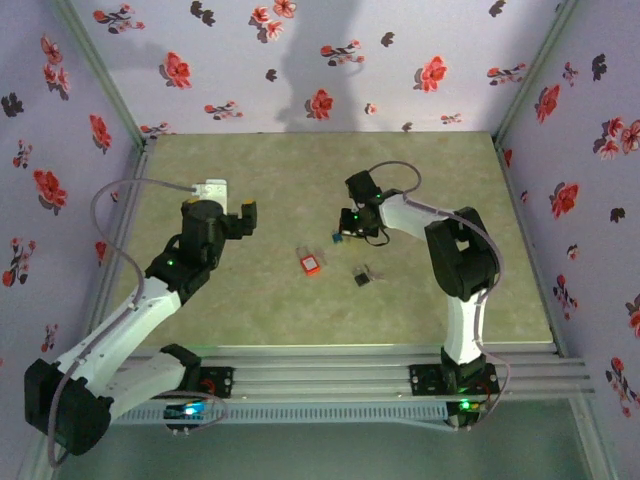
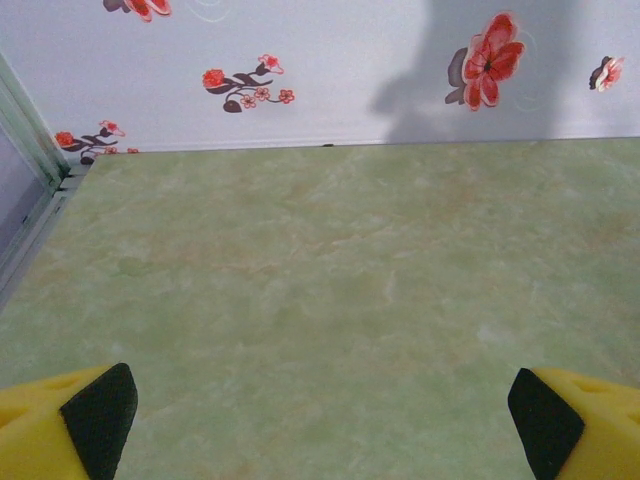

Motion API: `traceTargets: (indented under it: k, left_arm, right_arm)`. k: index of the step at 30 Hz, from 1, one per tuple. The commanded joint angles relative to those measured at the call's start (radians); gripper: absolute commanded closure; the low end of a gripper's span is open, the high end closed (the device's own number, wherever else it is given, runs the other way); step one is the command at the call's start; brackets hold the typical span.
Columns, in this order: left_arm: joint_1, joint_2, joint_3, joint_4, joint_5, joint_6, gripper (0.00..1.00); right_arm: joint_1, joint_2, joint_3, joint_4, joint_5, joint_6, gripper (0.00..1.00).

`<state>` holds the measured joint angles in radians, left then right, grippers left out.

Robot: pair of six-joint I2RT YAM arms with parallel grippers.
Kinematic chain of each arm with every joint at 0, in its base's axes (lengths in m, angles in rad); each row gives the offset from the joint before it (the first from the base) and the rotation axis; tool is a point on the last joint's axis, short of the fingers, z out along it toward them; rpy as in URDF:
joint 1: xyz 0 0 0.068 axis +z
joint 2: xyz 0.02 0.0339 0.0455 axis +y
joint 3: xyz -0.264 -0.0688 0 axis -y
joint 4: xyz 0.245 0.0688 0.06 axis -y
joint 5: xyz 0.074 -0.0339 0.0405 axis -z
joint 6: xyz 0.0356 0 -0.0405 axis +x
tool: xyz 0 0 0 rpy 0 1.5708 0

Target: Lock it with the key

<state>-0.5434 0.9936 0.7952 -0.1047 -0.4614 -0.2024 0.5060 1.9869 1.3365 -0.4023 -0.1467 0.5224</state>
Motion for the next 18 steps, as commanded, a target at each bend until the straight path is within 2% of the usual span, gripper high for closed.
traceTargets:
  k: [1, 10, 18]
  left_arm:
    - [-0.006, -0.020, -0.014, 0.032, -0.027, 0.018, 0.00]
    - [-0.006, -0.018, -0.014, 0.031, -0.025, 0.017, 0.00]
    - [-0.007, -0.019, -0.012, 0.030, -0.025, 0.019, 0.00]
  right_arm:
    - [-0.006, 0.042, 0.025, -0.025, 0.005, -0.028, 1.00]
    - [-0.006, 0.050, 0.045, -0.052, 0.012, -0.041, 1.00]
    - [-0.007, 0.059, 0.055, -0.068, 0.017, -0.047, 0.92]
